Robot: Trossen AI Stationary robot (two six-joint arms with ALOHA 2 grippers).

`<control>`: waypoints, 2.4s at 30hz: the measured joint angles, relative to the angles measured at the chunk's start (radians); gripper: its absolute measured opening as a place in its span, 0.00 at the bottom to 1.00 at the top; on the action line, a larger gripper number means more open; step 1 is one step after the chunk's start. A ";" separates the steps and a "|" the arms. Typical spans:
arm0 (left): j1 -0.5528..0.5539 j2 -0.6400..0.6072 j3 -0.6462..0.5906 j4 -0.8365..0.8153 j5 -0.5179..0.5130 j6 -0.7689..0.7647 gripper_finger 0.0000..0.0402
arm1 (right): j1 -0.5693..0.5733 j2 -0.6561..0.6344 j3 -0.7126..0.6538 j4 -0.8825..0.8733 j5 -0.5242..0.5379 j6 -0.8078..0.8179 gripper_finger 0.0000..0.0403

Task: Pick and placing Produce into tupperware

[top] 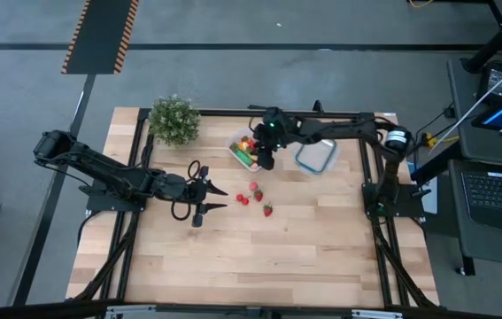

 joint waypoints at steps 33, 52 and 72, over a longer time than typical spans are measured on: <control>0.000 0.000 0.000 0.000 0.000 0.000 0.38 | -0.092 0.174 0.159 -0.017 0.000 0.001 0.32; 0.000 0.000 0.000 0.000 0.000 0.000 0.38 | -0.078 0.168 0.171 0.055 0.000 0.117 0.42; 0.000 0.000 0.000 0.001 0.000 -0.009 0.38 | 0.052 0.018 0.175 -0.251 -0.179 0.103 0.38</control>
